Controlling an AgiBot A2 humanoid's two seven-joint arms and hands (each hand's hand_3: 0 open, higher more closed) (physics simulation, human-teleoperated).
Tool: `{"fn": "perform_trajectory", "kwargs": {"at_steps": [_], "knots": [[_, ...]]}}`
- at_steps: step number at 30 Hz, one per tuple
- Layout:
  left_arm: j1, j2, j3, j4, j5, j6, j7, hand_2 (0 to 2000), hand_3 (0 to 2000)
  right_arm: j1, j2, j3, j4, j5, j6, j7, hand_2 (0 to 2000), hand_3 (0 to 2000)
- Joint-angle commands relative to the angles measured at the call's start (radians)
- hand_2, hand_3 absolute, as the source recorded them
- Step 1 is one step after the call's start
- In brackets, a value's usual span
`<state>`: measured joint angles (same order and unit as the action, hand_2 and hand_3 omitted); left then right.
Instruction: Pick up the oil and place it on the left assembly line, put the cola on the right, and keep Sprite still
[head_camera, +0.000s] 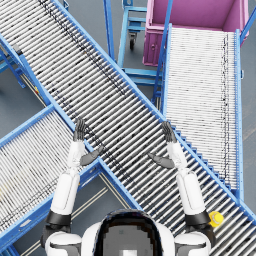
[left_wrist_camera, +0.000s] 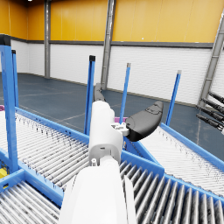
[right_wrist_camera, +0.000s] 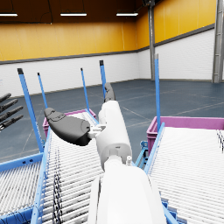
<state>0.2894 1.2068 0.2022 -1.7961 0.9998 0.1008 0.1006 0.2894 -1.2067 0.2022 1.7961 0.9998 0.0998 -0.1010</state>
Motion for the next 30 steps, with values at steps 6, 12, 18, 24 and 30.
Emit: {"fn": "perform_trajectory", "kwargs": {"at_steps": [6, 12, 18, 24, 30], "knots": [[0.0, 0.0, 0.0, 0.0, 0.0, 0.0, 0.0, 0, 0, 0.0, 0.0, 0.0, 0.0, 0.0, 0.0, 0.0, 0, 0], [0.0, 0.0, 0.0, 0.0, 0.0, 0.0, 0.0, 0, 0, 0.0, 0.0, 0.0, 0.0, 0.0, 0.0, 0.0, 0, 0], [0.0, 0.0, 0.0, 0.0, 0.0, 0.0, 0.0, 0, 0, 0.0, 0.0, 0.0, 0.0, 0.0, 0.0, 0.0, 0, 0], [0.0, 0.0, 0.0, 0.0, 0.0, 0.0, 0.0, 0, 0, 0.0, 0.0, 0.0, 0.0, 0.0, 0.0, 0.0, 0, 0], [0.0, 0.0, 0.0, 0.0, 0.0, 0.0, 0.0, 0, 0, 0.0, 0.0, 0.0, 0.0, 0.0, 0.0, 0.0, 0, 0]]}}
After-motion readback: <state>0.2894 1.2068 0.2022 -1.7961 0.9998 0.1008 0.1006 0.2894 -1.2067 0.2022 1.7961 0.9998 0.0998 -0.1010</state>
